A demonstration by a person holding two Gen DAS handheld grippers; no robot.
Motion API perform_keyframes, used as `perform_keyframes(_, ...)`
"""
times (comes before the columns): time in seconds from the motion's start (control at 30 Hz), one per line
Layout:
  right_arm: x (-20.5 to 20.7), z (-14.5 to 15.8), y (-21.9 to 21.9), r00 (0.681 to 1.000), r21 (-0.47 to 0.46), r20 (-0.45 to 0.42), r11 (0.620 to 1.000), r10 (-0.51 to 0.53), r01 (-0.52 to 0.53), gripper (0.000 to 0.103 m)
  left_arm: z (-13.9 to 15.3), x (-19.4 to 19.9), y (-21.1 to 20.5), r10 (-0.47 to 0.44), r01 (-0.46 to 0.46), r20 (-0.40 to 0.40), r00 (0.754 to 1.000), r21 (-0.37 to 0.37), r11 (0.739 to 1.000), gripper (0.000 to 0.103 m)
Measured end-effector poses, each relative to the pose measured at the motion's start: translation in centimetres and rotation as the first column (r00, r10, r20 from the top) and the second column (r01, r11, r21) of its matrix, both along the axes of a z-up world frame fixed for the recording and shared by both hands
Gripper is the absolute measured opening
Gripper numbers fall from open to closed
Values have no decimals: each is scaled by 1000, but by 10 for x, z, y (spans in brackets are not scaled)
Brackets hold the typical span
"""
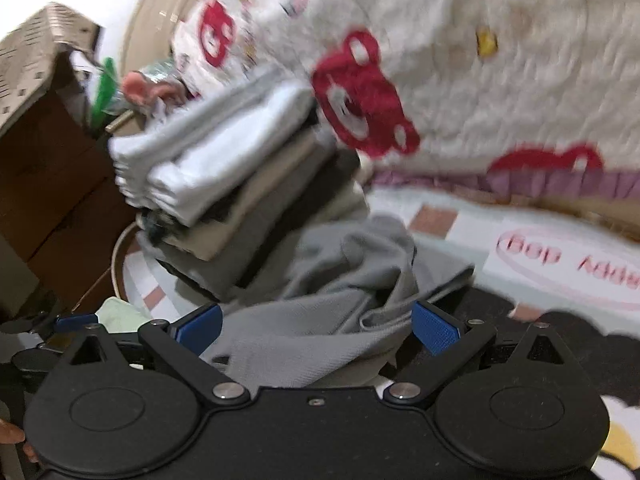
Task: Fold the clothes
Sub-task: 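Reach into the grey shirt and close the left and right grippers on its fabric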
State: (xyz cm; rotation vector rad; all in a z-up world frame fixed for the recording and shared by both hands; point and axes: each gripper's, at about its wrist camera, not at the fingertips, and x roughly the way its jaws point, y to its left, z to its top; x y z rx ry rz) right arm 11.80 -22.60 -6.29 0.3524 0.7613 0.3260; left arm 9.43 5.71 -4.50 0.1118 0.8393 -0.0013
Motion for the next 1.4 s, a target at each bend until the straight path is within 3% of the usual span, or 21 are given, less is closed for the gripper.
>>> perform_keyframes(0.1, 23, -32, -6, 995, 73, -91, 996, -38, 45, 102, -23, 10, 3, -18, 17, -36, 999, -25, 1000, 86)
perform_keyframes(0.17, 35, -52, -9, 987, 133, -151, 988, -62, 82, 102, -38, 15, 5, -24, 22, -44, 999, -33, 999, 66)
perform_keyframes(0.27, 49, -76, -15, 969, 200, -229, 970, -91, 138, 102, -56, 21, 16, -17, 14, -46, 999, -70, 997, 60)
perform_keyframes(0.5, 67, -106, -18, 946, 281, -311, 941, -97, 189, 102, -76, 25, 36, -43, 43, 4, 999, -145, 989, 61)
perform_keyframes(0.63, 76, -125, -12, 933, 279, -339, 934, -123, 224, 102, -94, 34, 45, -35, 27, -34, 999, -224, 974, 64)
perform_keyframes(0.77, 89, -136, -1, 942, 227, -296, 946, -159, 231, 102, -114, 41, 50, -44, 12, -107, 993, -281, 960, 74)
perform_keyframes(0.87, 99, -139, 5, 949, 212, -266, 949, -172, 231, 103, -122, 45, 62, -33, -11, -127, 991, -331, 944, 90)
perform_keyframes(1.0, 109, -139, 15, 960, 183, -224, 961, -165, 208, 102, -130, 46, 69, -27, -22, -118, 993, -394, 919, 89)
perform_keyframes(1.03, 111, -138, 18, 965, 171, -213, 966, -156, 194, 97, -132, 46, 69, -26, -21, -110, 994, -405, 914, 81)
perform_keyframes(1.07, 110, -135, 22, 970, 141, -194, 974, -145, 174, 84, -131, 43, 65, -40, -1, -95, 995, -395, 919, 59)
perform_keyframes(1.1, 109, -132, 27, 976, 105, -173, 983, -133, 153, 57, -128, 41, 60, -56, 22, -79, 995, -379, 925, 48)
perform_keyframes(1.13, 106, -128, 30, 980, 70, -155, 988, -124, 136, 42, -125, 37, 56, -75, 47, -59, 995, -381, 923, 29)
perform_keyframes(1.17, 102, -123, 32, 984, 48, -133, 991, -121, 128, 26, -120, 33, 52, -93, 72, -36, 995, -386, 920, 16)
perform_keyframes(1.23, 92, -113, 32, 989, 17, -87, 992, -120, 122, 17, -115, 25, 43, -107, 98, -8, 994, -344, 934, 12)
perform_keyframes(1.3, 80, -101, 32, 992, -12, -44, 993, -120, 120, 16, -114, 17, 34, -113, 109, 4, 994, -285, 952, 8)
perform_keyframes(1.4, 59, -82, 35, 994, -69, 19, 992, -104, 105, 15, -113, 3, 30, -131, 132, 23, 991, -250, 959, 6)
